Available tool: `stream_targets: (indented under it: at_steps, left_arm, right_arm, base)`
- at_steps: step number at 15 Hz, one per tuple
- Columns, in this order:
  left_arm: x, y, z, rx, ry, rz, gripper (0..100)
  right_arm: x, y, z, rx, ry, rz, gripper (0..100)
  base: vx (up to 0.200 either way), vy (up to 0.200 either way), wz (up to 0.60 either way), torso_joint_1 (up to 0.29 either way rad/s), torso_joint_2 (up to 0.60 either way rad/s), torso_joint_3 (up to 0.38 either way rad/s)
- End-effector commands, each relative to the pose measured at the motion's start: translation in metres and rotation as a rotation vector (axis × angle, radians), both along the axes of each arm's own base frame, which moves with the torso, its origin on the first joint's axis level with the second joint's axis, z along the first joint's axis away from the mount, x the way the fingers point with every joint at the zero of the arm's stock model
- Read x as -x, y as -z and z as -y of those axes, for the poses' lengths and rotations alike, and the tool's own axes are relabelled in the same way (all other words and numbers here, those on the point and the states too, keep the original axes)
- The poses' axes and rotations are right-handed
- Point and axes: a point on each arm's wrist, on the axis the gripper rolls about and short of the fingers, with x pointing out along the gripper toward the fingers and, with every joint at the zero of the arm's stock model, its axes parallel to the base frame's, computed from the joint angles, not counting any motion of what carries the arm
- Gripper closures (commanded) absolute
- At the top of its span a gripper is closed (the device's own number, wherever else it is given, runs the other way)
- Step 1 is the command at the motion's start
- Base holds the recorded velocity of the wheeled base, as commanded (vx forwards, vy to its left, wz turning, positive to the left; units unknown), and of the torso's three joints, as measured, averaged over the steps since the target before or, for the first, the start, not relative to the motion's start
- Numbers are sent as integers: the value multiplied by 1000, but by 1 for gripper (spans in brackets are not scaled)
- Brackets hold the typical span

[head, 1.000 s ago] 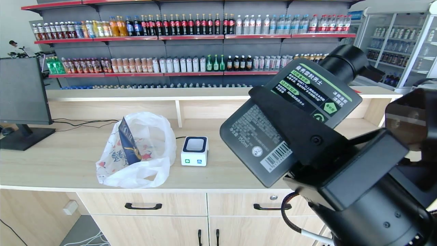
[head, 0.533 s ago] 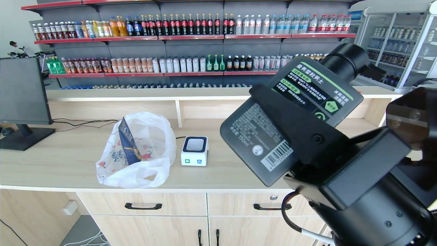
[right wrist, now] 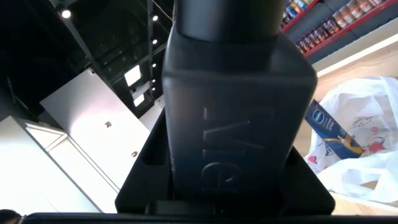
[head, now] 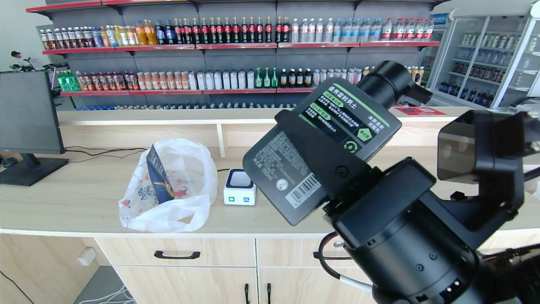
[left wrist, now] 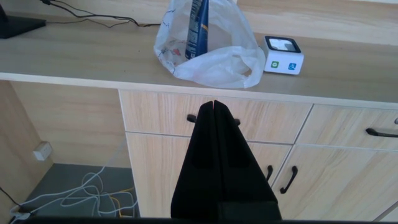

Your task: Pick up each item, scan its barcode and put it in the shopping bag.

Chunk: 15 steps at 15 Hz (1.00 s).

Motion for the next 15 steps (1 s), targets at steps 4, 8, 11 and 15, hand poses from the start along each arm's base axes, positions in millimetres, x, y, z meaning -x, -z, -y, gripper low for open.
stream_targets:
  at_steps: [4, 8, 11, 15]
  left_arm:
    - [0, 0, 0, 0, 0, 0, 100]
    - [0, 0, 0, -2, 0, 0, 100]
    - [0, 0, 0, -2, 0, 0, 100]
    - [0, 0, 0, 0, 0, 0, 100]
  right_arm:
    - [-7, 24, -16, 119, 26, 7, 100]
    - [-27, 43, -11, 304, 87, 114, 100]
    - [-70, 58, 5, 499, 272, 211, 100]
    - [-100, 60, 31, 652, 459, 279, 100]
  base:
    - [0, 0, 0, 0, 0, 0]
    - [0, 0, 0, 0, 0, 0]
    - [0, 0, 0, 0, 0, 0]
    - [0, 0, 0, 0, 0, 0]
